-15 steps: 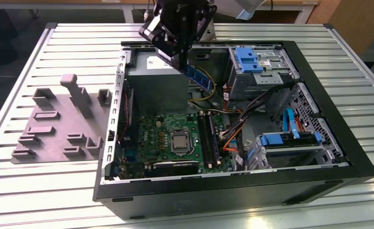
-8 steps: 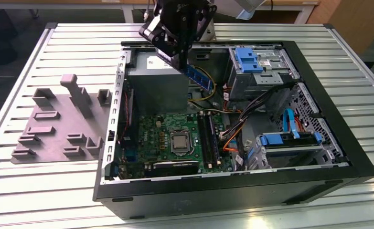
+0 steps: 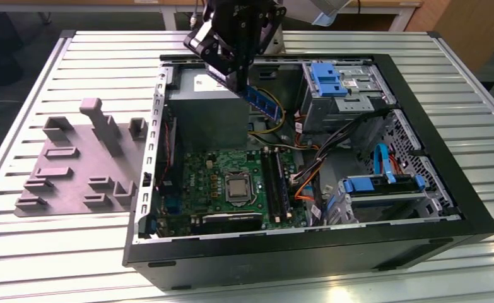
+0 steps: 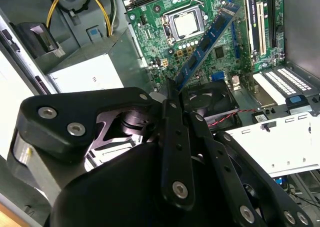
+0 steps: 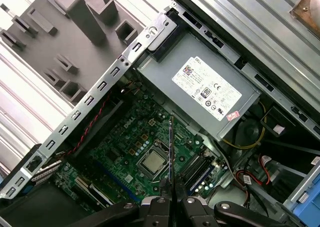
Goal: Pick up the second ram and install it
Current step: 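Insert the second ram into the second slot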
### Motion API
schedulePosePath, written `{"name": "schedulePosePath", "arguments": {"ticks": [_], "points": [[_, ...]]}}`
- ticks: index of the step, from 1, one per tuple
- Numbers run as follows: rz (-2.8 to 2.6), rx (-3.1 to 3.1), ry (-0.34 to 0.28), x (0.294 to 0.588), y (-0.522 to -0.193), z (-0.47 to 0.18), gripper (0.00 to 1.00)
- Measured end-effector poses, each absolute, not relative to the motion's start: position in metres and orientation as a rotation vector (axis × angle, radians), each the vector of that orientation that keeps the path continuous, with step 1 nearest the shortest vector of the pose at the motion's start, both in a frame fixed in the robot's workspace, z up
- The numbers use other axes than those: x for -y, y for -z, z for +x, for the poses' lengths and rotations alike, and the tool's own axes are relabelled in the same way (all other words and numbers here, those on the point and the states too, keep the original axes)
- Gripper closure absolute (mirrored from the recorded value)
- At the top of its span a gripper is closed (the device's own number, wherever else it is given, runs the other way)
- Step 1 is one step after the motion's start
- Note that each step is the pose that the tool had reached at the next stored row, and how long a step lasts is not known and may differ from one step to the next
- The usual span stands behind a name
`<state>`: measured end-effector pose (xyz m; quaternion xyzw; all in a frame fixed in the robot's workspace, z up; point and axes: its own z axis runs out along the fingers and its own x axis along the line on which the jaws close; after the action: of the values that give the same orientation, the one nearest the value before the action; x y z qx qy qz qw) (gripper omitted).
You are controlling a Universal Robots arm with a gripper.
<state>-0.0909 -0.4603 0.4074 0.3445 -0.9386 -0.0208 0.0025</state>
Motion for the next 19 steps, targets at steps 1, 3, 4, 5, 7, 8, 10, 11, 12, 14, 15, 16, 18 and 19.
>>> {"name": "schedulePosePath", "arguments": {"ticks": [1,3,4,5,7,8,10,11,12,14,15,16,18,19], "points": [[1.081,2.944,0.065,0.4603,-0.4074,-0.0909,0.86],[1.08,2.944,0.065,0.4603,-0.4074,-0.0909,0.86],[1.08,2.944,0.065,0.4603,-0.4074,-0.0909,0.86],[1.08,2.944,0.065,0.4603,-0.4074,-0.0909,0.86],[1.079,2.945,0.065,0.4603,-0.4074,-0.0909,0.86],[1.078,2.945,0.065,0.4603,-0.4074,-0.0909,0.86],[1.073,2.947,0.065,0.4603,-0.4074,-0.0909,0.86],[1.069,2.948,0.065,0.4603,-0.4074,-0.0909,0.86],[1.063,2.95,0.065,0.4603,-0.4074,-0.0909,0.86],[1.04,2.959,0.065,0.4603,-0.4073,-0.0909,0.86],[1.025,2.965,0.066,0.4603,-0.4072,-0.0909,0.86],[1.006,2.971,0.065,0.4603,-0.4072,-0.0909,0.86],[0.966,2.985,0.066,0.4603,-0.407,-0.0909,0.86],[0.946,2.992,0.066,0.4603,-0.407,-0.0909,0.86]]}}
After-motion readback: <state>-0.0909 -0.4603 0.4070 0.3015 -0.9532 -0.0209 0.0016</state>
